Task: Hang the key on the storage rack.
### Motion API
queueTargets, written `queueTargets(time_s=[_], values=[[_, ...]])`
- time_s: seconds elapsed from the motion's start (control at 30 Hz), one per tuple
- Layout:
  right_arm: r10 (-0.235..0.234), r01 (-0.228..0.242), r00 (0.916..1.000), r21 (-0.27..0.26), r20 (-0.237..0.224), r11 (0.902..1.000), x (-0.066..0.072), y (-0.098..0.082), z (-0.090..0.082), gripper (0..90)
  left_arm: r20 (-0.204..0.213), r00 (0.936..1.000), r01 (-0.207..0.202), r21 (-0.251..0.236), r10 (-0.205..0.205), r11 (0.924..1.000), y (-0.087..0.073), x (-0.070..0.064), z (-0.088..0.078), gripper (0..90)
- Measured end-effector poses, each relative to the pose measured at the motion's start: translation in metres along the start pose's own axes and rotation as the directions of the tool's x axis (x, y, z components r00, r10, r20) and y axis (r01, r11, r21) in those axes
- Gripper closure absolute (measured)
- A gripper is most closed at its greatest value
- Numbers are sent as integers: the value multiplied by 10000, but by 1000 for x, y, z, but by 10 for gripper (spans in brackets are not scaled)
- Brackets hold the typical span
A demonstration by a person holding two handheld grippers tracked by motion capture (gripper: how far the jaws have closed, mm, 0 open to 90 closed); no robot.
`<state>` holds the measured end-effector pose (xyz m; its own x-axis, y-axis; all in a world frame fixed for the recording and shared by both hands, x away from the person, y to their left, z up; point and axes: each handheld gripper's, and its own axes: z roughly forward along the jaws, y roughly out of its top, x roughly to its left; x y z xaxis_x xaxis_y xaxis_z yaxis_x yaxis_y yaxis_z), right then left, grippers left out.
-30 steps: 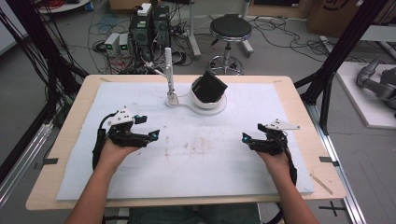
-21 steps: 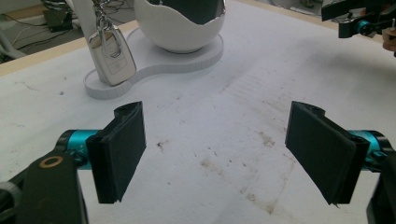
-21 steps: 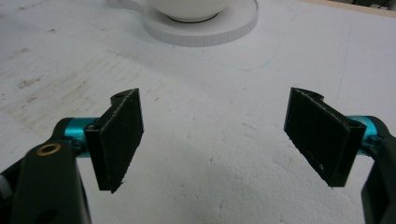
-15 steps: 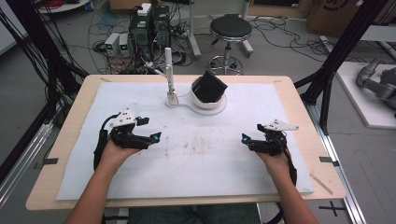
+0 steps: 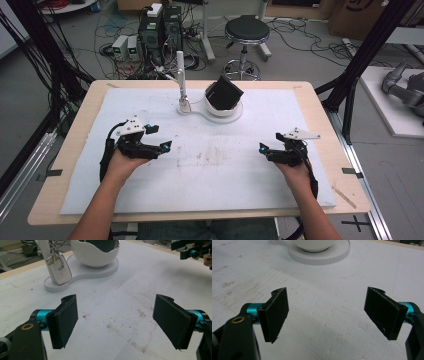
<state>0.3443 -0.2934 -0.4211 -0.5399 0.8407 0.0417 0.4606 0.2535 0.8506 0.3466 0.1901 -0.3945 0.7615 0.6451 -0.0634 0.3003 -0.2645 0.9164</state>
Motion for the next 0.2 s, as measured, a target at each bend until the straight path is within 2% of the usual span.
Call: queueTargets(time_s=[0.2], values=[[-40,40,10000,21,-64,10000,1,0,1,200,-97,9998,149,20,-148,9999,-1,2,-1,203]])
